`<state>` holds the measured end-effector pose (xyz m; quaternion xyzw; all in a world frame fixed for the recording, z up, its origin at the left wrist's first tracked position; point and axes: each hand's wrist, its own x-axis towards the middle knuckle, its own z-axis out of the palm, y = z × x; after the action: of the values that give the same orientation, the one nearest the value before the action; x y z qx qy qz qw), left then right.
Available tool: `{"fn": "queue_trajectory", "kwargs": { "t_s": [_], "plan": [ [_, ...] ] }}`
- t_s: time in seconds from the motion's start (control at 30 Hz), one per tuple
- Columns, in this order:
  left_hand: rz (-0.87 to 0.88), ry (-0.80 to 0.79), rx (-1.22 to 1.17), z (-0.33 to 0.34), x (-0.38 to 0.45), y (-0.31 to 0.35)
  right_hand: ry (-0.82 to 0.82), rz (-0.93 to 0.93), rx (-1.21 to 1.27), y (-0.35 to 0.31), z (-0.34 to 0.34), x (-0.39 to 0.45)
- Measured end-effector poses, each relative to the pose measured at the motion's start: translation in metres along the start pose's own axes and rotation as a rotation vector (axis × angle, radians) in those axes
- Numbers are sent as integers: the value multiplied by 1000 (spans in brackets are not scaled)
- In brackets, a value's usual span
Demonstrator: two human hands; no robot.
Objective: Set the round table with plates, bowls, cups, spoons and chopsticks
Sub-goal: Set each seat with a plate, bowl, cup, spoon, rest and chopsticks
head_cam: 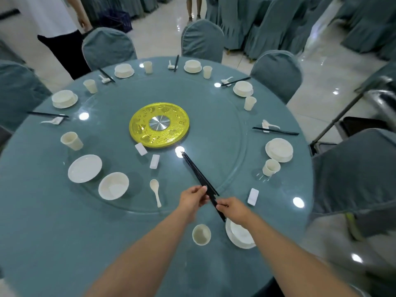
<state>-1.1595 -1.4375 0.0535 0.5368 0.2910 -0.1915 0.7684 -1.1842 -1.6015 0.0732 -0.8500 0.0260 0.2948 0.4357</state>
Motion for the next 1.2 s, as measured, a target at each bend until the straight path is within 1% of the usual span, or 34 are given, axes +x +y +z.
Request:
{"fn": "queue_trajectory", "kwargs": {
  "t_s": [0.13, 0.17, 0.23, 0.27, 0.33, 0.43, 0.53, 0.63, 0.7, 0.77, 0.83, 1.0, 1.1, 1.2],
  "plan": [
    [-4, -38, 52, 22, -1, -9, 31, 34, -81, 19, -15, -13],
    [-4, -43, 67, 26, -1, -11, 67, 46, -86, 22, -17, -13],
    [-12, -54, 114, 42, -2, -17, 210, 48, -124, 30, -22, -17],
    [-17, -60, 138, 52, -3, -21, 281, 47, -178, 34, -25, -19],
    [-25, -72, 173, 71, -4, -29, 352, 18, -289, 40, -29, -21],
    [-40, -90, 217, 99, -6, -39, 373, 14, -339, 53, -37, -25],
    [-55, -111, 289, 118, -1, -48, 388, 58, -295, 70, -48, -25],
    [-31, -187, 480, 125, 7, -50, 392, 130, -312, 85, -60, -22],
    [62, -210, 713, 122, 14, -47, 353, 203, -369, 100, -70, -19],
    [170, -153, 968, 111, 22, -40, 303, 295, -395, 117, -79, -15],
    [234, -75, 1099, 93, 35, -29, 271, 362, -395, 135, -87, -11],
    [235, 110, 1250, 42, 70, -12, 221, 433, -463, 171, -93, -2],
    [203, 175, 1319, 20, 83, -11, 191, 458, -516, 187, -91, 3],
    [149, 226, 1312, 12, 90, -11, 169, 459, -560, 196, -88, 7]
  ]
}}
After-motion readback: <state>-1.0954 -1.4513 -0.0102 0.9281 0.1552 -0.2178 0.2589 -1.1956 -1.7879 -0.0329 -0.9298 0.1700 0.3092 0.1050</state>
